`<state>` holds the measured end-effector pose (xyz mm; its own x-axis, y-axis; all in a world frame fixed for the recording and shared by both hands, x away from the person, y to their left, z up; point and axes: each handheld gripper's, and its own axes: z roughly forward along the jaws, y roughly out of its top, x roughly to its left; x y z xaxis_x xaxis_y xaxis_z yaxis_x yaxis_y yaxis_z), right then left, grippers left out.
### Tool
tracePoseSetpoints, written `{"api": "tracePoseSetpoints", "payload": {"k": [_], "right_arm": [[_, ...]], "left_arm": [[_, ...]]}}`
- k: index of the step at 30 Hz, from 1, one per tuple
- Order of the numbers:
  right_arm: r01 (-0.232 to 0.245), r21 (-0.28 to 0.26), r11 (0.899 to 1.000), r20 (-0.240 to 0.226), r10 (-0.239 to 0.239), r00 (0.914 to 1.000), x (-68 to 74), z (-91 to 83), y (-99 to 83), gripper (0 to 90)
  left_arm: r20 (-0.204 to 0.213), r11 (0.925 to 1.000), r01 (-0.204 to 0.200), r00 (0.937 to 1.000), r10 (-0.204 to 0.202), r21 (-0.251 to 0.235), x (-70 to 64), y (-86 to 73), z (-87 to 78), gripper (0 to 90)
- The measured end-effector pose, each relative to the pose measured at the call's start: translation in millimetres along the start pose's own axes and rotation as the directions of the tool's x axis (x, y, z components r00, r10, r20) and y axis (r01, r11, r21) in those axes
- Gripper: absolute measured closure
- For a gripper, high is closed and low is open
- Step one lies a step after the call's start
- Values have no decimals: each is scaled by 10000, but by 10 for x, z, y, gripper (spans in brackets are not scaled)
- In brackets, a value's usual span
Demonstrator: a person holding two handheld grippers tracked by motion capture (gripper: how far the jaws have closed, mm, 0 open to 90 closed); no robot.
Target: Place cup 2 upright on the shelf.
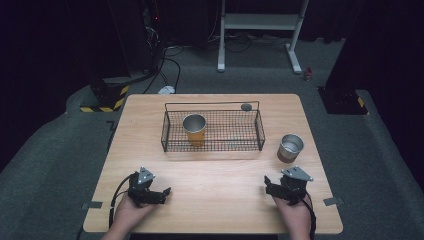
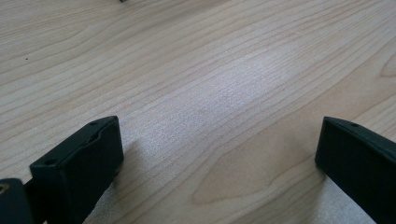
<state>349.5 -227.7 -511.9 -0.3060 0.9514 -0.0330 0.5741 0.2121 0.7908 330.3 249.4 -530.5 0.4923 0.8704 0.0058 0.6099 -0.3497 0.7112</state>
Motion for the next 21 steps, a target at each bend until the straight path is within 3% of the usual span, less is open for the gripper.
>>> {"api": "tracePoseSetpoints", "payload": {"k": [10, 21], "right_arm": [[-408, -260, 9988, 383, 418, 9984, -238, -55, -15, 92], [-583, -354, 9977, 507, 601, 9969, -308, -96, -29, 94]], "left_arm": [[-5, 10000, 33, 10000, -33, -33, -2, 0, 2, 13], [59, 10000, -30, 10000, 31, -80, 7, 1, 6, 17]]}}
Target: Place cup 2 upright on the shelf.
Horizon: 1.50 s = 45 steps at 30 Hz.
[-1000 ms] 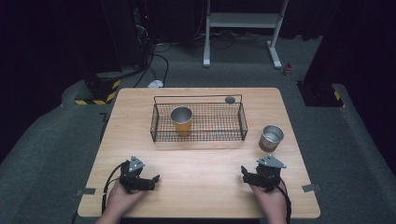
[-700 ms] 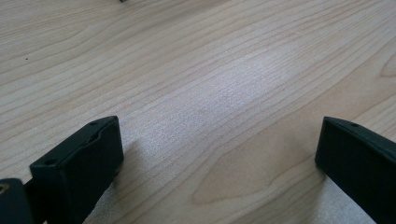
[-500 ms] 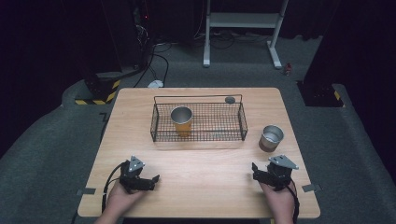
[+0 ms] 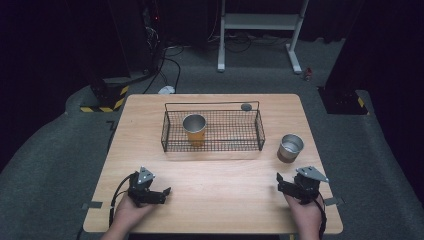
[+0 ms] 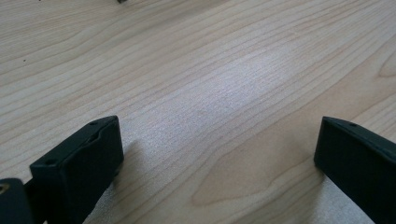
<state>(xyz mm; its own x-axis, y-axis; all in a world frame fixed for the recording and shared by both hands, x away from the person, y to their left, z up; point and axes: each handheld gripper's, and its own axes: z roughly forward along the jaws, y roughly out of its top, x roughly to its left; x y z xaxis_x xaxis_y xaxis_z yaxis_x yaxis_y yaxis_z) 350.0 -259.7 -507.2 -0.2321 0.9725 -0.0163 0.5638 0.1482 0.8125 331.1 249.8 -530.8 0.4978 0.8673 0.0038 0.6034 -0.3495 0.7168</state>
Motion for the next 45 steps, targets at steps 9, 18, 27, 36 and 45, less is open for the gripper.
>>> {"api": "tracePoseSetpoints", "payload": {"k": [9, 18, 27, 36, 45], "right_arm": [[-28, -175, 9998, 155, 31, 9999, 1, 54, 60, 99], [-164, -133, 9998, 255, 168, 9995, -77, 157, 139, 102], [174, -473, 9987, 228, -163, 9996, -164, 205, 275, 106], [-64, -619, 9981, 151, 74, 9999, -247, 344, 366, 105], [93, -593, 9982, 256, -78, 9996, -271, 493, 477, 103]], "left_arm": [[6, 10000, -18, 10000, 18, -75, -6, -30, -36, 47], [-31, 10000, 3, 10000, -4, -64, -11, -32, -38, 49], [-38, 10000, -4, 10000, 3, -46, -13, -31, -39, 48], [60, 10000, -50, 10000, 50, -41, -18, -11, -15, 40], [72, 10000, -37, 10000, 37, -38, -19, -11, -15, 40]]}}
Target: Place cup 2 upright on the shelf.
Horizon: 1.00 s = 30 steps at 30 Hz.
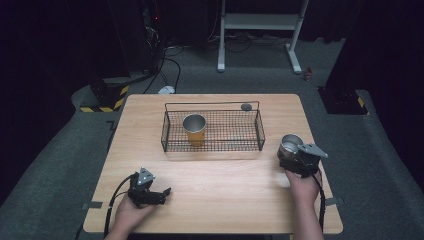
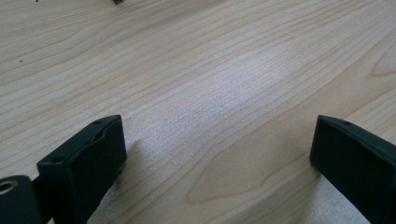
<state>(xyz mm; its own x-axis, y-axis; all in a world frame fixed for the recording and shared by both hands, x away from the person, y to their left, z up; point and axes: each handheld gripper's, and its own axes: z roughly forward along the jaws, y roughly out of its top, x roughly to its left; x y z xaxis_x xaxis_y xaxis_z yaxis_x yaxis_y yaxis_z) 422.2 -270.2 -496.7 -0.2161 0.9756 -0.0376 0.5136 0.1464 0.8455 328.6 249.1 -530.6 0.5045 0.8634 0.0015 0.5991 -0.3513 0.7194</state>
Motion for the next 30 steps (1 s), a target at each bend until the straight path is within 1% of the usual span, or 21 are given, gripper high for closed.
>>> {"api": "tracePoseSetpoints", "payload": {"k": [4, 9, 11, 14, 15, 16, 19, 30], "right_arm": [[-171, -34, 9998, -71, 171, 9998, -28, 39, 27, 104], [-139, 0, 9999, -207, 139, 9997, -32, 96, 40, 113], [-54, -1, 10000, -111, 54, 9999, -19, 110, 43, 126], [-122, -23, 9999, -71, 122, 9999, -16, 115, 47, 135], [-6, -49, 10000, -66, 6, 10000, -21, 122, 49, 136], [-29, -49, 10000, -42, 28, 10000, -17, 126, 51, 140], [2, -58, 10000, 50, -2, 10000, -2, 133, 55, 182], [179, 23, 9998, 53, -179, 9998, 46, 115, 64, 186]], "left_arm": [[-1, 10000, -1, 10000, 1, 0, 0, 0, 0, 40], [-11, 10000, -15, 10000, 15, 0, 1, 0, 0, 40], [-10, 10000, 7, 10000, -7, -7, -2, -1, -1, 41], [-23, 10000, 3, 10000, -3, -6, -3, -1, -2, 42], [-23, 10000, 3, 10000, -3, -4, -2, -1, -2, 42], [-22, 10000, 0, 10000, 0, -9, -2, -1, -1, 42], [-22, 10000, 5, 10000, -5, -5, -3, -1, -2, 42], [-55, 10000, 6, 10000, -6, -4, -4, -4, -7, 47]]}}
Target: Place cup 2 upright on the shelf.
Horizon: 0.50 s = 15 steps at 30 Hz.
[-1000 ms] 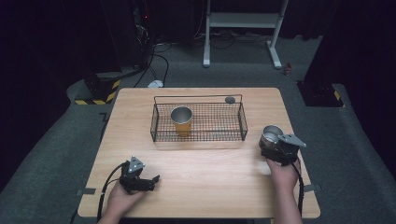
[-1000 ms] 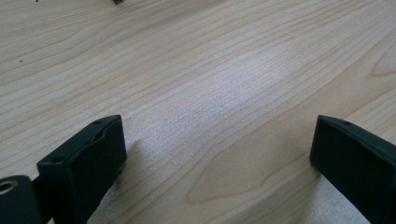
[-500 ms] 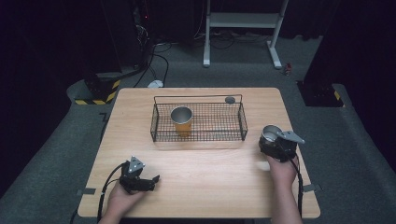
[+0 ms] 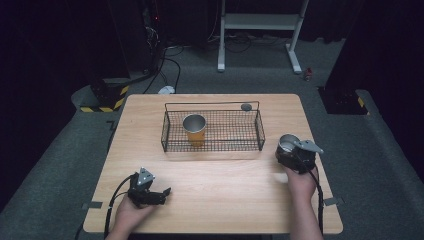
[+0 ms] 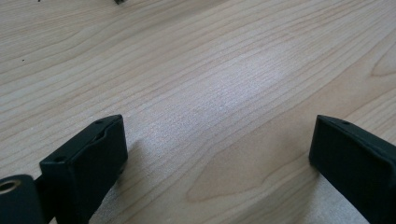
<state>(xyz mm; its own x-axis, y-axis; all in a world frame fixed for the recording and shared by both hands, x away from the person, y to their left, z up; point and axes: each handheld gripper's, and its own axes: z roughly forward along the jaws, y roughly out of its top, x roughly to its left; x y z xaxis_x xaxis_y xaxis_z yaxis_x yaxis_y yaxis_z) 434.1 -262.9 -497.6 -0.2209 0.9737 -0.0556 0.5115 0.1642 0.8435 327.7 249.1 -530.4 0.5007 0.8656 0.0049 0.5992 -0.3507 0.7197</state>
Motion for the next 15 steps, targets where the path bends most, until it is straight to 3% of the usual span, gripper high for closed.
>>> {"api": "tracePoseSetpoints", "payload": {"k": [15], "right_arm": [[150, -267, 9995, -153, -154, 9998, 47, -132, 17, 186]], "left_arm": [[-31, 10000, 11, 10000, -11, -16, -2, -1, 0, 49]]}}
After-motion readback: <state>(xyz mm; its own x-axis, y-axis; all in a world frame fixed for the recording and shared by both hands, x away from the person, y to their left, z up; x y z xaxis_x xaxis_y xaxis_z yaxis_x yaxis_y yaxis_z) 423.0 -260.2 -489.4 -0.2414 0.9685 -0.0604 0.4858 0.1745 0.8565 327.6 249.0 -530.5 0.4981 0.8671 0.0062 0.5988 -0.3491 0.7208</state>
